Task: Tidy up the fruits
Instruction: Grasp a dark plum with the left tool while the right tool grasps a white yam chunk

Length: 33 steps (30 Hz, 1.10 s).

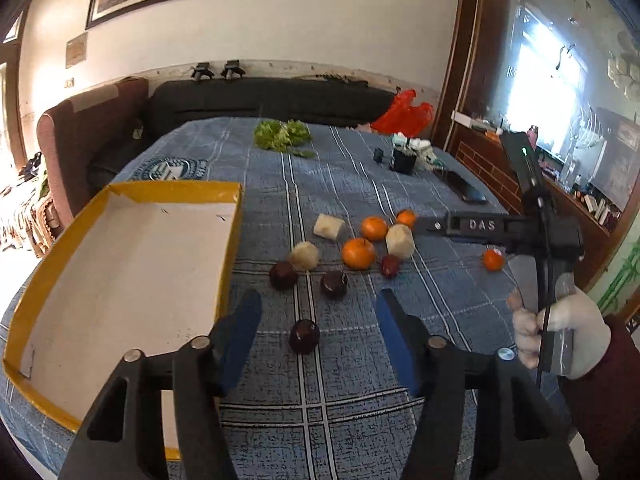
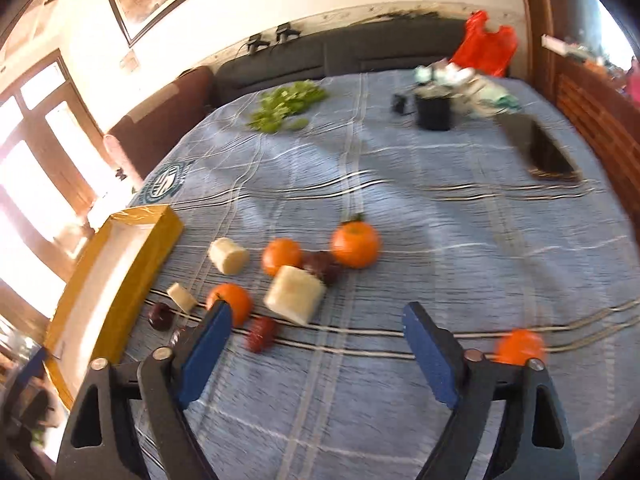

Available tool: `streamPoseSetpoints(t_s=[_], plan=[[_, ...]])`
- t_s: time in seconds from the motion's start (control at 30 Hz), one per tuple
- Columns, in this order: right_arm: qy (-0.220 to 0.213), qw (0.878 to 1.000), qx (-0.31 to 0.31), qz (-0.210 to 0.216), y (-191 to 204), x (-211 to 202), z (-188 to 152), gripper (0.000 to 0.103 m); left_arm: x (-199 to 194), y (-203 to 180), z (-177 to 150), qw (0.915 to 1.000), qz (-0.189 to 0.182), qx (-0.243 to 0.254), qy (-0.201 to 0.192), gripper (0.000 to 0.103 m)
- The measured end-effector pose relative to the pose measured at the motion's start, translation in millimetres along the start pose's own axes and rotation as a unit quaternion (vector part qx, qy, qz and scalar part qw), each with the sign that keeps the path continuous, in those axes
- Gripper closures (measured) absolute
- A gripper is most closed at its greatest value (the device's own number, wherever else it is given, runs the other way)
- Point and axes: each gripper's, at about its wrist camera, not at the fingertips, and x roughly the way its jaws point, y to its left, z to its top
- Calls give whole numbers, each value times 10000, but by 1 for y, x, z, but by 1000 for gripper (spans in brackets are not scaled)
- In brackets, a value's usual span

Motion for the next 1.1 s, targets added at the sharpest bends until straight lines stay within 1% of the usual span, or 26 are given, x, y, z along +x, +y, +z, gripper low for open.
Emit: streamPoseSetpoints(t_s=[0.03, 0.13, 0.17, 0.2, 0.23, 0.3, 0.4, 0.53, 0.6, 0.67, 0.73, 0.8, 0.83, 0.87, 0.9, 1.0, 1.1], plan=[[33, 10000, 22, 44, 2, 4, -5, 20, 7, 0, -1, 9999, -21, 16, 97, 48], [182, 9997, 146, 91, 5, 23, -8, 21, 26, 0, -2, 9995, -41, 105, 308, 49], [212, 9996, 169, 87, 5, 28, -9, 21, 31, -1, -3, 9992, -64, 138, 374, 52], [241, 9995, 185, 70, 4, 33, -11, 22, 39, -2, -4, 9987, -99, 185, 461, 58], [266, 9994, 209, 77, 0, 34, -12, 24, 44, -3, -4, 9982, -129, 230, 546, 62], [305, 9991, 272, 150, -5, 39, -10, 24, 58, -6, -4, 9967, -152, 326, 733, 74], [237, 9992, 233, 220, -8, 37, -10, 26, 69, -7, -7, 9952, -227, 390, 874, 84], [213, 9994, 178, 216, -8, 38, -11, 27, 74, -11, -5, 9944, -182, 513, 908, 84], [211, 9995, 148, 207, -6, 41, -10, 27, 74, -14, -3, 9942, 12, 615, 887, 84], [203, 9995, 141, 197, -6, 41, -9, 27, 73, -12, -3, 9943, 38, 610, 878, 84], [193, 9995, 145, 211, -6, 41, -10, 27, 70, -6, -4, 9945, 65, 566, 874, 80], [180, 9995, 155, 203, -6, 41, -10, 27, 66, -2, -5, 9947, 79, 542, 873, 67], [176, 9996, 144, 186, -6, 41, -10, 27, 66, -1, -6, 9947, 110, 533, 870, 63], [169, 9996, 133, 169, -5, 41, -10, 27, 65, 1, -7, 9947, 140, 516, 879, 56], [163, 9997, 119, 149, -5, 41, -10, 27, 65, 3, -7, 9947, 140, 496, 886, 55], [143, 9997, 108, 143, -5, 41, -10, 27, 67, 8, -10, 9941, 257, 501, 923, 55], [123, 9996, 153, 188, -7, 40, -11, 28, 68, 14, -10, 9940, 284, 415, 969, 55]])
